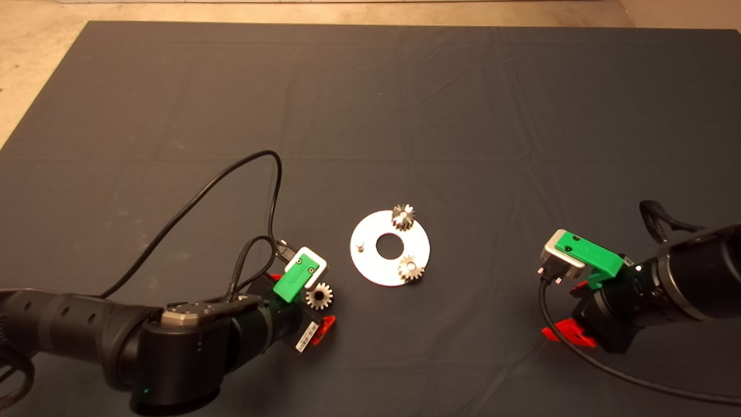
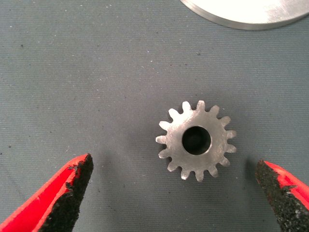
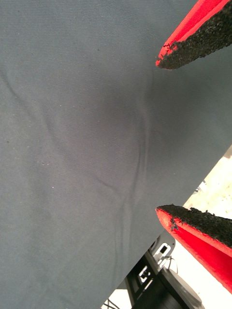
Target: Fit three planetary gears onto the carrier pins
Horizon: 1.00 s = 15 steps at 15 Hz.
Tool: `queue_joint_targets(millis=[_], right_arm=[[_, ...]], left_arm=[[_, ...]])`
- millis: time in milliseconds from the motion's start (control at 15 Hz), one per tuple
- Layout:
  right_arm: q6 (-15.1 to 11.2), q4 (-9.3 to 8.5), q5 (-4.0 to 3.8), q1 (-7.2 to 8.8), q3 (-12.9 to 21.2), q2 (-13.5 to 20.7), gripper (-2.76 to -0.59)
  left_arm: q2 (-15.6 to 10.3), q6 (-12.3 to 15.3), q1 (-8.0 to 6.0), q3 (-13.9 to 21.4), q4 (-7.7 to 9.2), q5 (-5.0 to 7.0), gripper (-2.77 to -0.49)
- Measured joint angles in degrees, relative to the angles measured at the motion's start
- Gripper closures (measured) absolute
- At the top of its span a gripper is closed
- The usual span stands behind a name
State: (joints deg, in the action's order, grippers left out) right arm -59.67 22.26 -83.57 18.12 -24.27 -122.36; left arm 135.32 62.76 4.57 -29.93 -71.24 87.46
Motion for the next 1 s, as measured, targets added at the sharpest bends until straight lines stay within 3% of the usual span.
queue_joint_targets(millis=[600, 1000], right_arm=[[0.0, 0.0, -0.04, -0.02, 0.0, 0.0, -2.06], [0.1, 0.0, -0.06, -0.02, 0.0, 0.0, -2.06]], left_arm=[[1.2, -0.8, 0.33, -2.8, -0.27, 0.0, -2.11], [1.5, -1.2, 0.33, -2.9, -1.02, -0.05, -1.77]])
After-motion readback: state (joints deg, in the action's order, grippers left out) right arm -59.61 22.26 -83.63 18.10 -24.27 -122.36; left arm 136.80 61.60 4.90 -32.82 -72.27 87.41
